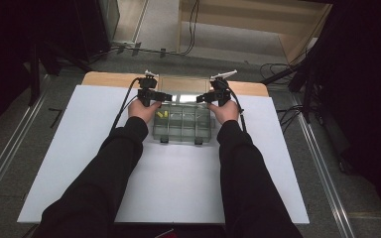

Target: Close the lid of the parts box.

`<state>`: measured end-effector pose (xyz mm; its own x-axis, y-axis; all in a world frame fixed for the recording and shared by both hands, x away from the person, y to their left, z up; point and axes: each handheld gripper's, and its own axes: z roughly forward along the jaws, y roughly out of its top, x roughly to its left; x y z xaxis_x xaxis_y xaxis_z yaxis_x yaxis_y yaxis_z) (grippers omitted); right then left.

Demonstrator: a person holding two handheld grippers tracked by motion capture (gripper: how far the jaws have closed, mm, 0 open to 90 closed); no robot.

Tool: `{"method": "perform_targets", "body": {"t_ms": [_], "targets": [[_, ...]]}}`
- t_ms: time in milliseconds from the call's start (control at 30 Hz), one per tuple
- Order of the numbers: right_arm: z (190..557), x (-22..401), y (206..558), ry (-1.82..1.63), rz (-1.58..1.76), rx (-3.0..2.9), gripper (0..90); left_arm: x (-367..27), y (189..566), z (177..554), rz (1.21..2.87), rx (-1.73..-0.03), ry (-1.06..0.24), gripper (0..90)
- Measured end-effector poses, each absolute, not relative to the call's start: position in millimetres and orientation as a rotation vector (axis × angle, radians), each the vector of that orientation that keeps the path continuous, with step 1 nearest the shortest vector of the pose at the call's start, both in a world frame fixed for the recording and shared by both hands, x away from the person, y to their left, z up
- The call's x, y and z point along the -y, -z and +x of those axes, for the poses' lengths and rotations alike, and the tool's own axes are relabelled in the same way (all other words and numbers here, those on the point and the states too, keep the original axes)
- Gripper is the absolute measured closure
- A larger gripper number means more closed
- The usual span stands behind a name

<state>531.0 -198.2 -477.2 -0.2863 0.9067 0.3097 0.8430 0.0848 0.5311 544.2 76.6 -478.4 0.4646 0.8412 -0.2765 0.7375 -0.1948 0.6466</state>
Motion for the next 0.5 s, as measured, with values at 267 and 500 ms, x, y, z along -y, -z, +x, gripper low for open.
{"method": "perform_targets", "body": {"t_ms": [267,500], "targets": [[521,203,464,-1.041,1.77,-2.213,36.2,-81,469,536,1.96,-1.237,-0.224,36.1],[512,204,458,-1.05,1.69,-2.215,38.9,-84,465,528,1.929,-1.208,-0.244,38.2]]}}
